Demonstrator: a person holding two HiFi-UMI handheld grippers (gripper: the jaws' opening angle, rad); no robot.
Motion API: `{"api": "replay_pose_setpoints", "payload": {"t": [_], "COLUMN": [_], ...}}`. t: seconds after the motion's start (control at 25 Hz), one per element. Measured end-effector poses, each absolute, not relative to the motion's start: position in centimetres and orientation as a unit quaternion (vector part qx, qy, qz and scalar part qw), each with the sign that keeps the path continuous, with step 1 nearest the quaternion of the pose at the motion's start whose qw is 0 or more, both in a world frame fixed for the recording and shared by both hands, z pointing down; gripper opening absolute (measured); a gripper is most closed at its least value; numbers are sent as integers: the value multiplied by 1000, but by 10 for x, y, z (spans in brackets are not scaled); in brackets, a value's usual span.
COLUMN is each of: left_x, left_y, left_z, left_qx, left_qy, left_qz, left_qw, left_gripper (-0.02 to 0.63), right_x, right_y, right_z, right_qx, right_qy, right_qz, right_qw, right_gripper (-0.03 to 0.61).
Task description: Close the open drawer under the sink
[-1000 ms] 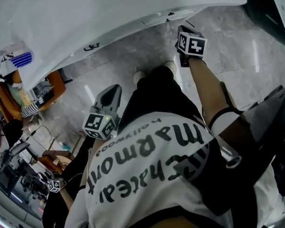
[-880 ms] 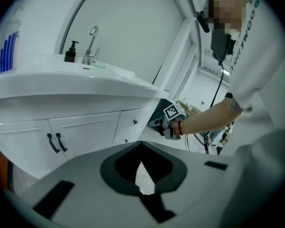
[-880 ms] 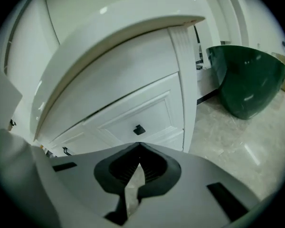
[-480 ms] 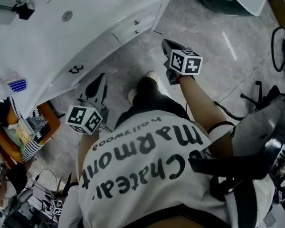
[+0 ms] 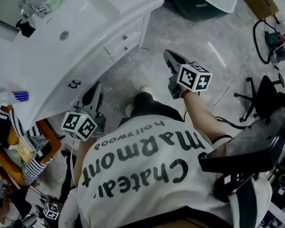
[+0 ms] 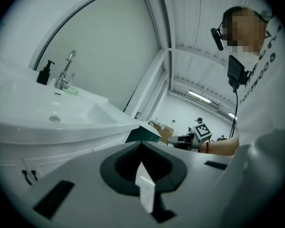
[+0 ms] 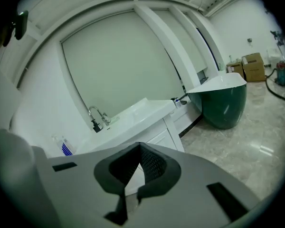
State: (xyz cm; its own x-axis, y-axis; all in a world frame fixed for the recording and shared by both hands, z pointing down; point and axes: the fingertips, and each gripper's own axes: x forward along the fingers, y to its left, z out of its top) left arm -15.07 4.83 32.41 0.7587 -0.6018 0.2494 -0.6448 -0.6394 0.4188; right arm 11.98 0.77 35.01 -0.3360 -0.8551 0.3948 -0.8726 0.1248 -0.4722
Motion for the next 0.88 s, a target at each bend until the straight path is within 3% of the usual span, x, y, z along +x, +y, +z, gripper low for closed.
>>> {"api": "replay_pose_setpoints", "payload": {"t": [0.88], "left_x": [-118], "left_y": [69], "left_z": [289], "left_qx": [885], "left_qy": [-393], "left_qz": [16], "left_qw": [250], "left_gripper": [8], "right_x": [163], "right_y": [60], "right_z": [318], "right_qx": [559], "right_qy": [-776], "right_qz": [276], "right_qw": [96], "right_gripper": [11]}}
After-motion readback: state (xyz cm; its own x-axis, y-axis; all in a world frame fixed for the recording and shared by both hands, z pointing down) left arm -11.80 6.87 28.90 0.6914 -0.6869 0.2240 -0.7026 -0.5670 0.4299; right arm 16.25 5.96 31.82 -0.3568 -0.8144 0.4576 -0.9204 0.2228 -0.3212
